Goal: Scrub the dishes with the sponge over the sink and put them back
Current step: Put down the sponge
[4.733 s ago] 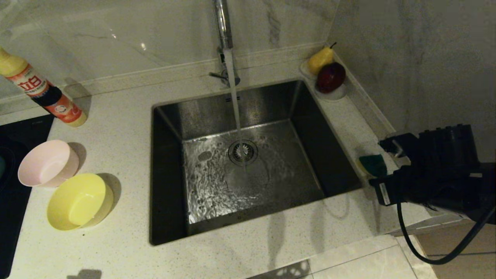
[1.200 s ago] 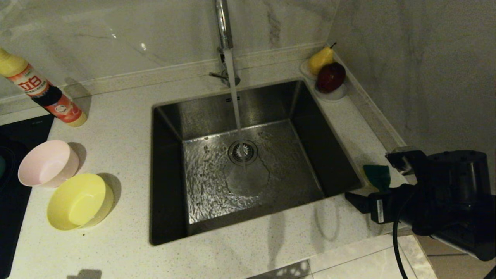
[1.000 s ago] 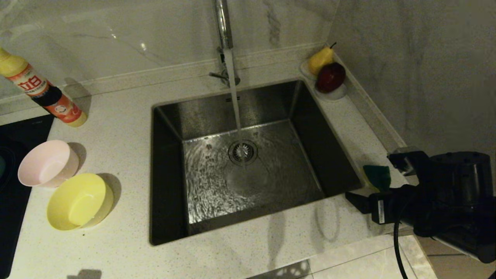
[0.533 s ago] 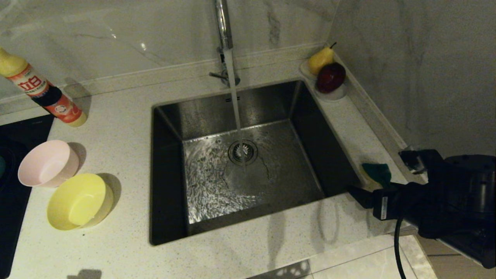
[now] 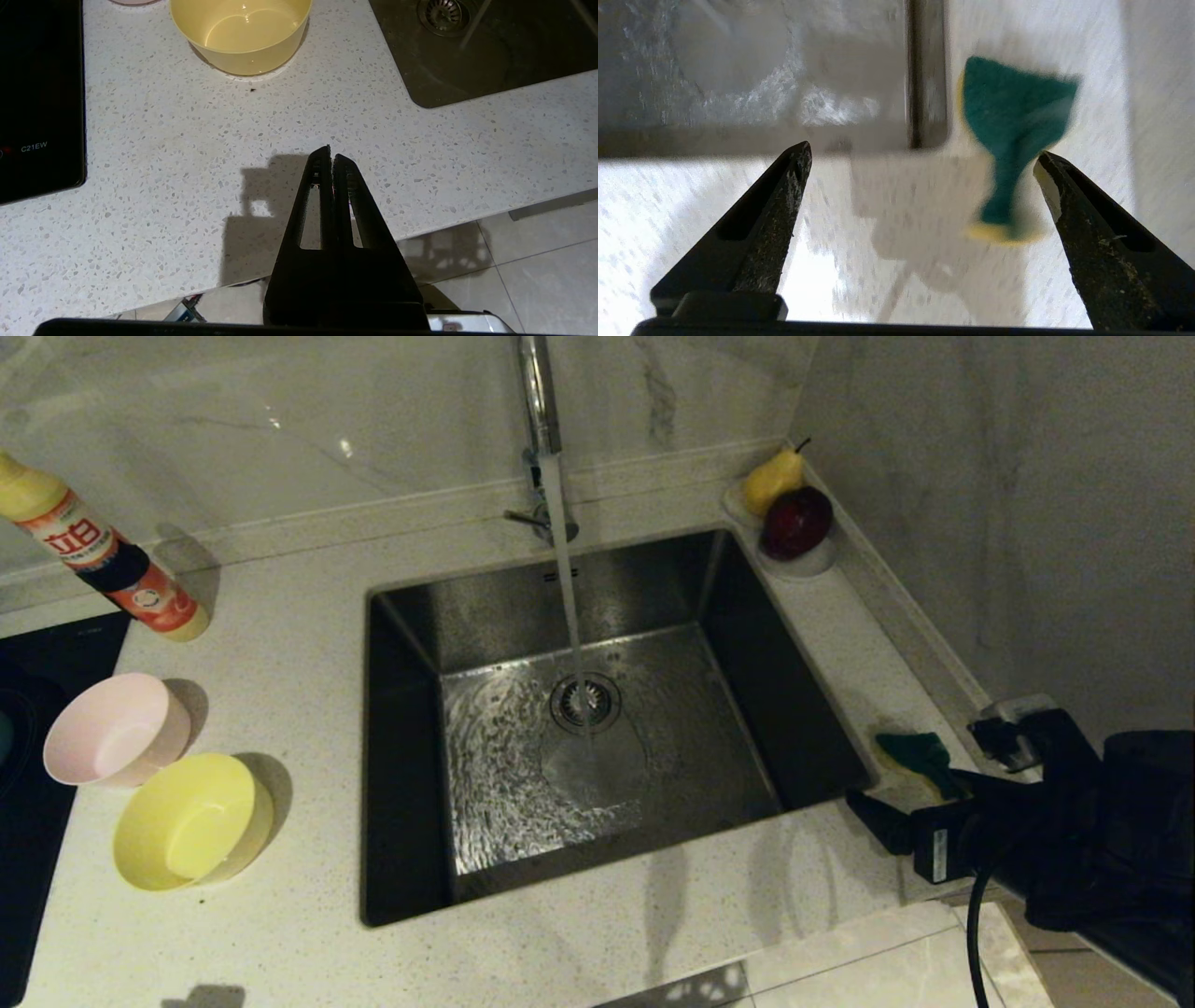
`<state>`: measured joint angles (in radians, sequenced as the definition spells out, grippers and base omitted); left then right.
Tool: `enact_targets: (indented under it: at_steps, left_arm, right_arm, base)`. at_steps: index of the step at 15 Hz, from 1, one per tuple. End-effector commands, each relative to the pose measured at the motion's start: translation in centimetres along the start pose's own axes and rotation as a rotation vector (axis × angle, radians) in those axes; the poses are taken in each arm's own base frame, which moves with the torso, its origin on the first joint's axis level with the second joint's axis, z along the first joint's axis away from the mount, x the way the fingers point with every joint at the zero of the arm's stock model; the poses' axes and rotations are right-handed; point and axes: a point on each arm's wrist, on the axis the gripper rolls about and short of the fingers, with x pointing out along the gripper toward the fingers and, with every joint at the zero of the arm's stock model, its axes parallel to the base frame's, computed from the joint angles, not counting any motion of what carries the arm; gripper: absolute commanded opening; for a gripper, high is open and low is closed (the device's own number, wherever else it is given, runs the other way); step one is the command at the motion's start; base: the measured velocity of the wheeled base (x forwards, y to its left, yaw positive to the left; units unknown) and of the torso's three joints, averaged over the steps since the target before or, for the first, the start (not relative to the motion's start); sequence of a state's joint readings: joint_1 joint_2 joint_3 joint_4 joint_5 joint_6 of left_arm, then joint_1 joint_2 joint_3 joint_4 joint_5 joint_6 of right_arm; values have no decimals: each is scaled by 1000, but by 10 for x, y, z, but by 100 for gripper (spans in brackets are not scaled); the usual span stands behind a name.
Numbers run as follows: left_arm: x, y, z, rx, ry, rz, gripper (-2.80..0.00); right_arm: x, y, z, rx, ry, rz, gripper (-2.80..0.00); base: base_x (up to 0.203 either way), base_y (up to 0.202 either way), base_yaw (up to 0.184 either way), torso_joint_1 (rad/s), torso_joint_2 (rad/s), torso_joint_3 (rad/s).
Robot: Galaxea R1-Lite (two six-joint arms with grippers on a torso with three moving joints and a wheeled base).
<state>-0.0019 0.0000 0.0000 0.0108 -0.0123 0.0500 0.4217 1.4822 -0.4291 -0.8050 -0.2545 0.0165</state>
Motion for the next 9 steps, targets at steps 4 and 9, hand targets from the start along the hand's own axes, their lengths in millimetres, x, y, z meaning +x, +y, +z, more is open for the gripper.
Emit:
enact_targets:
  at_steps: [4,9]
  left_arm:
    - [0,0,0,1,2,-1,-280]
    - [0,0,0,1,3,0,-280]
  right_arm:
    - [-10,9,13,25,-138,52,0]
    - [-10,8,17,-1,-165,-2,0]
  base:
    - [0,0,0,0,0,0]
    - [0,0,0,0,0,0]
